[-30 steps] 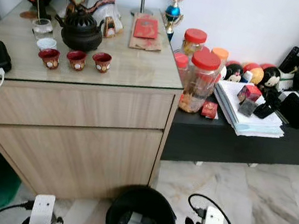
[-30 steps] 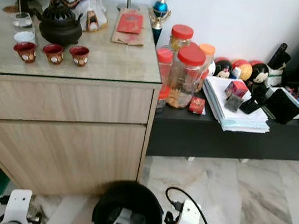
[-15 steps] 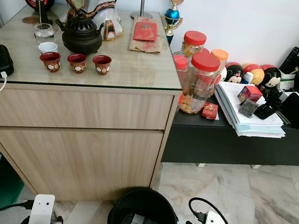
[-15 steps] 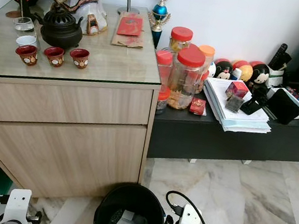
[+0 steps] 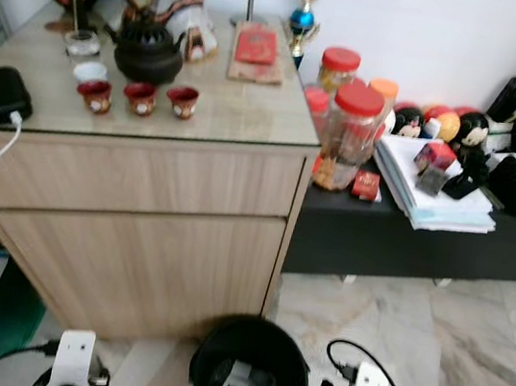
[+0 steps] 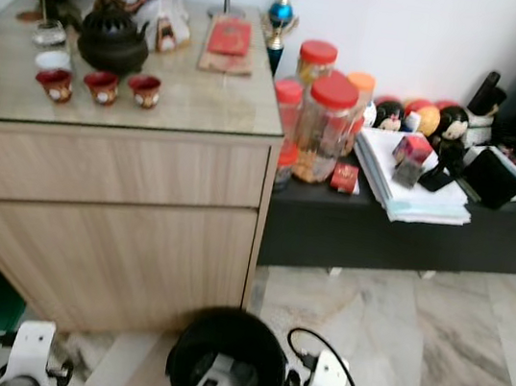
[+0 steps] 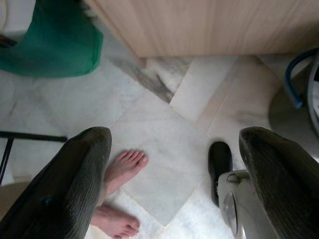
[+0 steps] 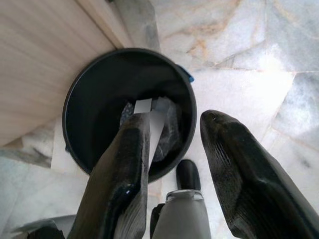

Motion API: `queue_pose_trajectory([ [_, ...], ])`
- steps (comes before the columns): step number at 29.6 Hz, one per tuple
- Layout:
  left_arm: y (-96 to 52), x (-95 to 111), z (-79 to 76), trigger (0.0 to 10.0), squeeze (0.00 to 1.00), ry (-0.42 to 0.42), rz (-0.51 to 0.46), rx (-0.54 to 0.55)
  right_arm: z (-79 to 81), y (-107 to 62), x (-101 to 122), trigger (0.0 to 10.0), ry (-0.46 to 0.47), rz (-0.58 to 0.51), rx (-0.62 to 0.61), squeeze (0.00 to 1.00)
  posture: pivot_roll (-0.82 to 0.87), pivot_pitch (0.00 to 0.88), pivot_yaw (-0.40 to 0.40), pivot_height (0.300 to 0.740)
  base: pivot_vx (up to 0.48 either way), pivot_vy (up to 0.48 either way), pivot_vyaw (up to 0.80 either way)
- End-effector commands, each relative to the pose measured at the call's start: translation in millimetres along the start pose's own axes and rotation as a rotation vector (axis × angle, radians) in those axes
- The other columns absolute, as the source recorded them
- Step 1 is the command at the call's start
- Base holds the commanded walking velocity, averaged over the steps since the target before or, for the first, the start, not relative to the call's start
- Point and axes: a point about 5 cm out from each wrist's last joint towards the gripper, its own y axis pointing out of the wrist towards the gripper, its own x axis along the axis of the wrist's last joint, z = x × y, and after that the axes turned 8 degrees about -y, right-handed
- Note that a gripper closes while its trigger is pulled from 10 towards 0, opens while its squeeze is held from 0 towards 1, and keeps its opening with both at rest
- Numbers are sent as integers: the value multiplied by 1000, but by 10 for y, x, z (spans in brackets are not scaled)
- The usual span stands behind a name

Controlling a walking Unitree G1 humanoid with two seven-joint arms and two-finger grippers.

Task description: Picking trash to rubbish bin

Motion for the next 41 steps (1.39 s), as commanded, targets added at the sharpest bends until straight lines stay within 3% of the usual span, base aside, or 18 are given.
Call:
queue_pose_trajectory([
  [1, 4, 10, 44, 10000, 0, 20, 3, 3, 12, 5, 21, 10000, 8, -12, -5, 0, -22, 0, 1, 740, -315, 0, 0],
  [41, 13, 44, 52, 10000, 0, 4, -5, 11, 42, 15, 57, 10000, 28, -32, -6, 0, -14, 0, 2, 740, -297, 0, 0],
])
